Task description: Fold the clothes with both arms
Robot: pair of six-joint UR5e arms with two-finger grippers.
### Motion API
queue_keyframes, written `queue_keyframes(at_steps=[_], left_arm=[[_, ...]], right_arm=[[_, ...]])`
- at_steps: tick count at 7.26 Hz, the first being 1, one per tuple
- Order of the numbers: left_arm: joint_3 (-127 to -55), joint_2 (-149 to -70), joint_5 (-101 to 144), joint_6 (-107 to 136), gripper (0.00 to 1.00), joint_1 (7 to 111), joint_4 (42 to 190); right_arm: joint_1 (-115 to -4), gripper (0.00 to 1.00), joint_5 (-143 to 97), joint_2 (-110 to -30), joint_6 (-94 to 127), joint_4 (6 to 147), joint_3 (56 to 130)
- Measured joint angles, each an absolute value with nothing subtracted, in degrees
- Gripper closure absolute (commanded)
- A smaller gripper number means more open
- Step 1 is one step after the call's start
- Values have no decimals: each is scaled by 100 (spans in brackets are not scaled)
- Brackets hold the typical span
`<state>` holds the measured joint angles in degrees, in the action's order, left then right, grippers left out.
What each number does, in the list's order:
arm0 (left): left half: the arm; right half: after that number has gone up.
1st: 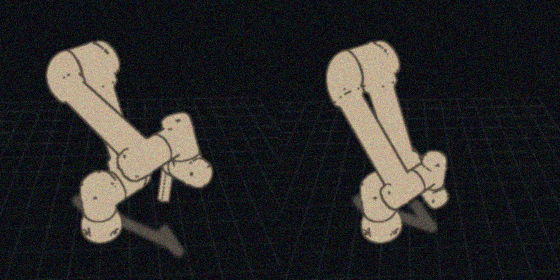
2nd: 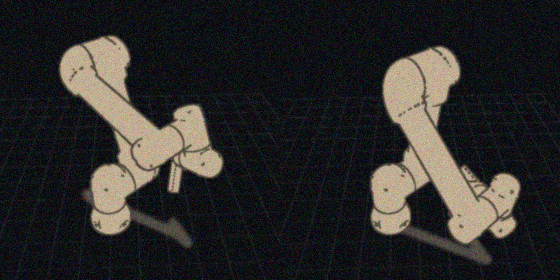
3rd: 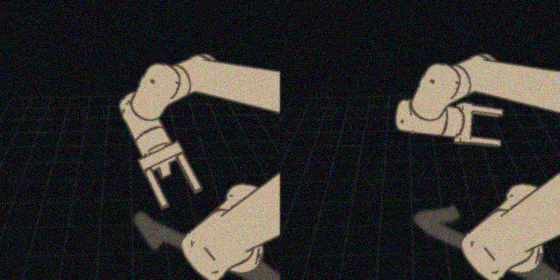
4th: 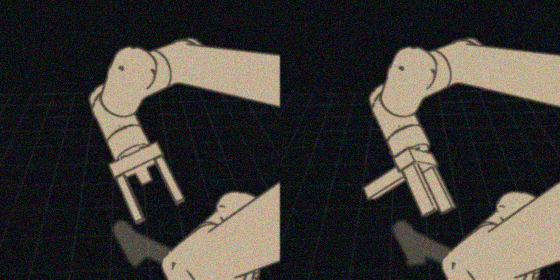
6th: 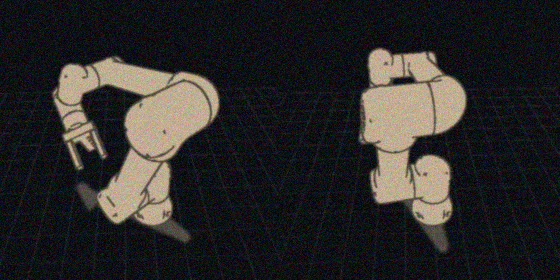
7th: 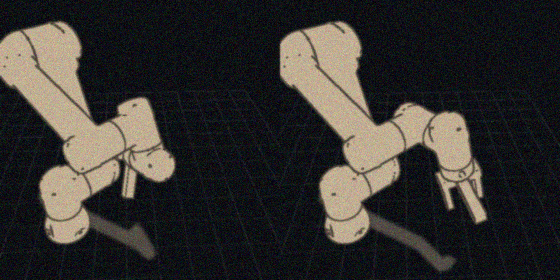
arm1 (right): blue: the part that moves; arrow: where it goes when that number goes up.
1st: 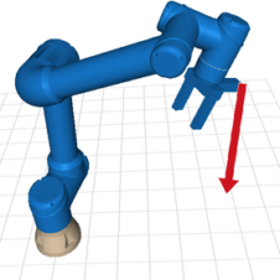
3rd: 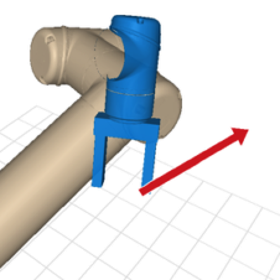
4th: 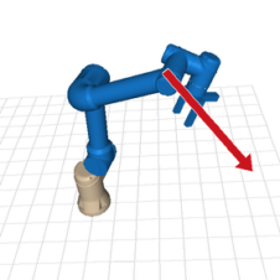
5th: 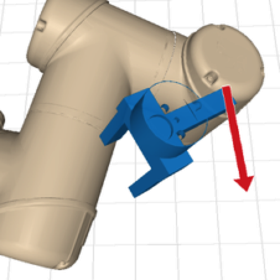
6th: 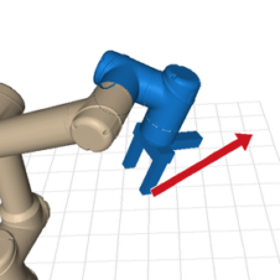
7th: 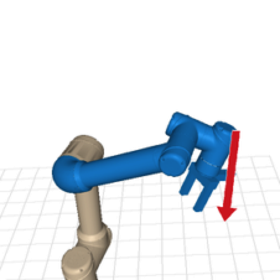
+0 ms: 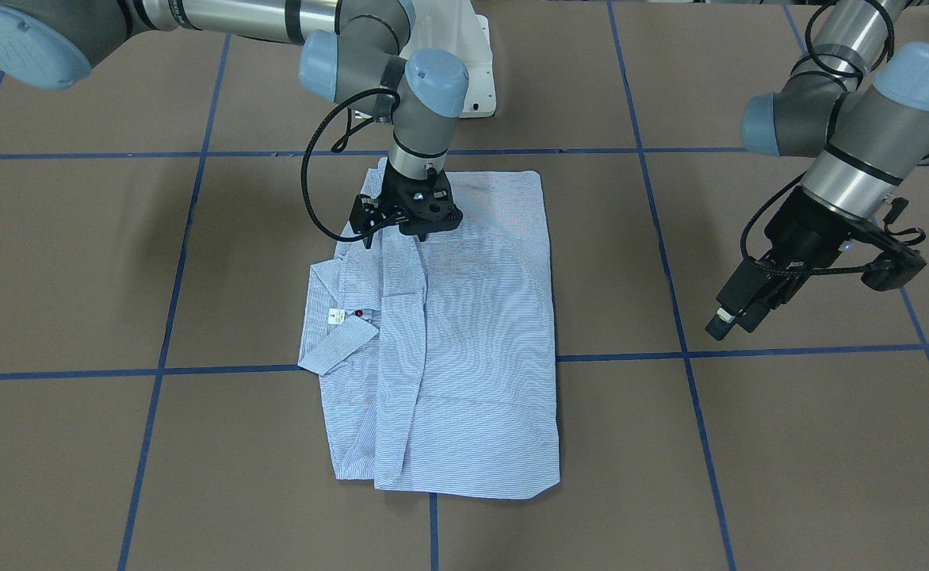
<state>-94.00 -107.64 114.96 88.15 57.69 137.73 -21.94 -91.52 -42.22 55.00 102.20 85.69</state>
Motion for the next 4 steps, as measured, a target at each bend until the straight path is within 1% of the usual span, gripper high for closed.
queue_keyframes(at_steps=[2, 3, 4], left_arm=[[-9404, -10759, 11496, 8815, 18, 5773, 13772], [-9403, -10758, 11496, 8815, 18, 5774, 13772], [-9399, -10758, 11496, 8815, 18, 5774, 13772]], right_arm=[[-2383, 0, -9252, -4348, 5263, 10181, 8521], [-2446, 0, -9322, -4536, 5157, 10136, 8614], [-2569, 0, -9457, -4817, 4964, 10102, 8873]])
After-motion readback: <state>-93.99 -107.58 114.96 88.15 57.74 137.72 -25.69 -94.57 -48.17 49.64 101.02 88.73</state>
